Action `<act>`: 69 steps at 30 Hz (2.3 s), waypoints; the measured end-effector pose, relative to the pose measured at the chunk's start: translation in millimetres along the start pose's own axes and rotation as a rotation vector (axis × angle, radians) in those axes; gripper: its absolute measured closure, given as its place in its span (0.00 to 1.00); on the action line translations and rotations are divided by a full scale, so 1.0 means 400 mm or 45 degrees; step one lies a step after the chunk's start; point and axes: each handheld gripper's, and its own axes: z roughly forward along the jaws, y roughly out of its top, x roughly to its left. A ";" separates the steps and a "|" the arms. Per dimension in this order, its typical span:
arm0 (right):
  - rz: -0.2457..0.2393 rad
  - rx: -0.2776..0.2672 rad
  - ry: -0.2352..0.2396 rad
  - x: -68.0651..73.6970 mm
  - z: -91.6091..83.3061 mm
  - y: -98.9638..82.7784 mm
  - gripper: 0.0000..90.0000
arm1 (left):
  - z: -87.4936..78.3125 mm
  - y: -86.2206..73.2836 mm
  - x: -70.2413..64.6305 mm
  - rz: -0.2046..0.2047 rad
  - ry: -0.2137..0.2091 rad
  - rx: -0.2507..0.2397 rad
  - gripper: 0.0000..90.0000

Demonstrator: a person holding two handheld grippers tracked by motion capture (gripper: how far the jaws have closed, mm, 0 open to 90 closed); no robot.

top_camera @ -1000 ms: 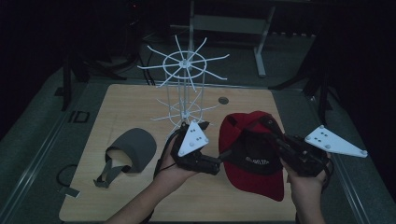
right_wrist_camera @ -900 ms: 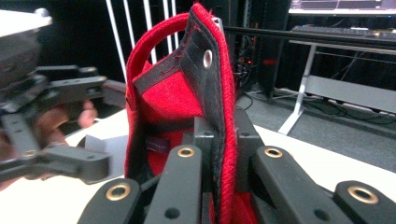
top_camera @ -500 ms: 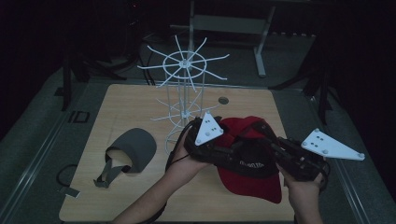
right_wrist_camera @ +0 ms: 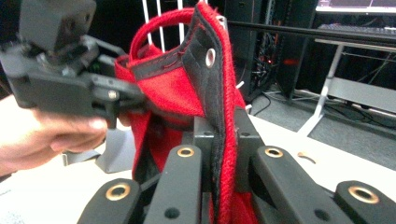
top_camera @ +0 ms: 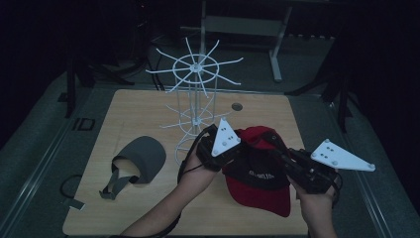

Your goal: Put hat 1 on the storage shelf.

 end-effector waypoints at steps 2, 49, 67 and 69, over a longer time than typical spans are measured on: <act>0.012 0.002 0.004 -0.001 0.001 -0.009 0.94 | 0.002 0.006 -0.004 0.024 0.003 0.018 1.00; -0.143 0.059 0.290 -0.020 -0.032 -0.033 0.53 | -0.024 -0.001 0.014 0.163 -0.544 -0.116 1.00; -0.180 0.056 0.271 -0.005 -0.045 -0.027 0.99 | -0.022 -0.008 0.019 0.157 -0.633 -0.120 0.99; -0.173 0.039 0.260 -0.007 -0.048 -0.025 0.99 | -0.024 -0.007 0.018 0.159 -0.637 -0.119 0.99</act>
